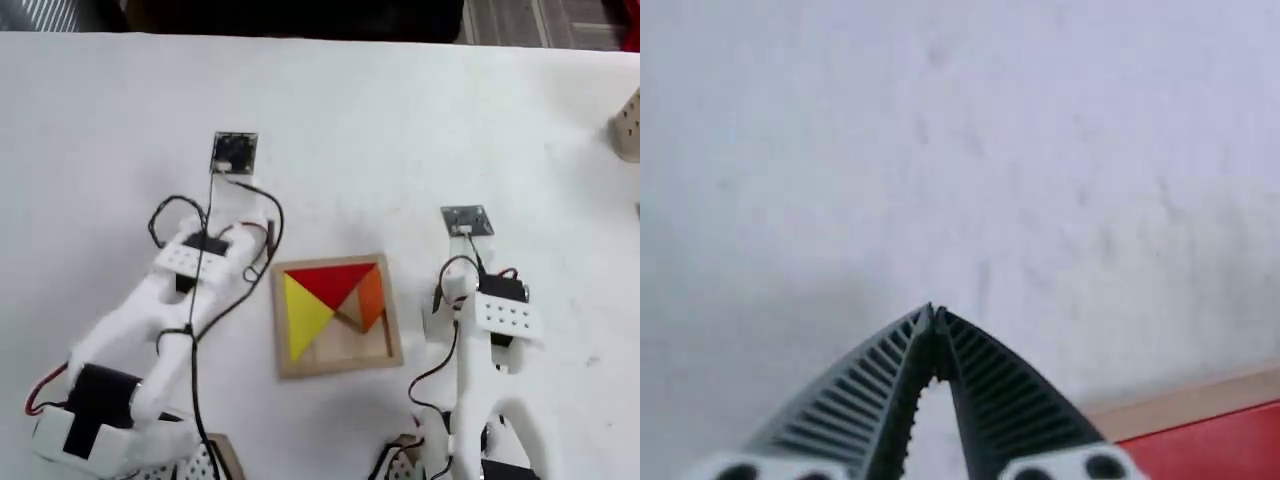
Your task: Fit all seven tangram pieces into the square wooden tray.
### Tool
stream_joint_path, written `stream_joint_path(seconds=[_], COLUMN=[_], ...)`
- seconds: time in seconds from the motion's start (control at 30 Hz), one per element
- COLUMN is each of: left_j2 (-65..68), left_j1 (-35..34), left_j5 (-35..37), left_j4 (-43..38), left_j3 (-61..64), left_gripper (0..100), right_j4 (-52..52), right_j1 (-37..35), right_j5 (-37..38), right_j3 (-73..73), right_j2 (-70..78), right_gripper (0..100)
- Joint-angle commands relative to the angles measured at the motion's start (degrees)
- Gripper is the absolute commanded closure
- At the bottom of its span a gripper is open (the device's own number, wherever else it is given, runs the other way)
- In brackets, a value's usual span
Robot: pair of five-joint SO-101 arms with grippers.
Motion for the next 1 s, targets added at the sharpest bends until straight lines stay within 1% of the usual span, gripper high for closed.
stream_joint_path(seconds=[0.0,0.13,0.17,0.3,0.4,0.6,0.87,0.97], left_j2=[-0.22,-0.22,-0.13,-0.13,-0.13,-0.13,-0.04,-0.04], left_j1=[0.04,0.04,0.04,0.13,0.4,1.19,1.19,1.1], left_j5=[-0.44,-0.44,-0.44,-0.44,-0.44,-0.53,-0.53,-0.53], left_j4=[0.26,0.26,0.26,-0.18,-0.26,-0.26,-0.26,-0.26], left_j3=[-3.08,-2.99,-2.99,-2.99,-3.08,-3.08,-3.25,-3.16], left_gripper=[98,98,98,98,98,98,98,98], right_j4=[-3.21,-5.49,-5.58,-7.96,-9.63,-13.49,-13.58,-13.14], right_j1=[-0.57,-0.57,-0.57,-0.92,-0.92,-1.63,-1.45,0.31], right_j5=[-2.29,-2.46,-3.87,-13.89,-17.85,-17.93,-18.2,-18.02], right_j3=[0.79,1.58,1.41,1.41,1.76,4.75,5.1,5.19], right_j2=[-0.22,-0.48,-0.66,-0.31,-0.22,-0.22,-0.22,-0.22], right_gripper=[80.4,80.4,80.4,80.4,80.1,80.1,80.1,80.3])
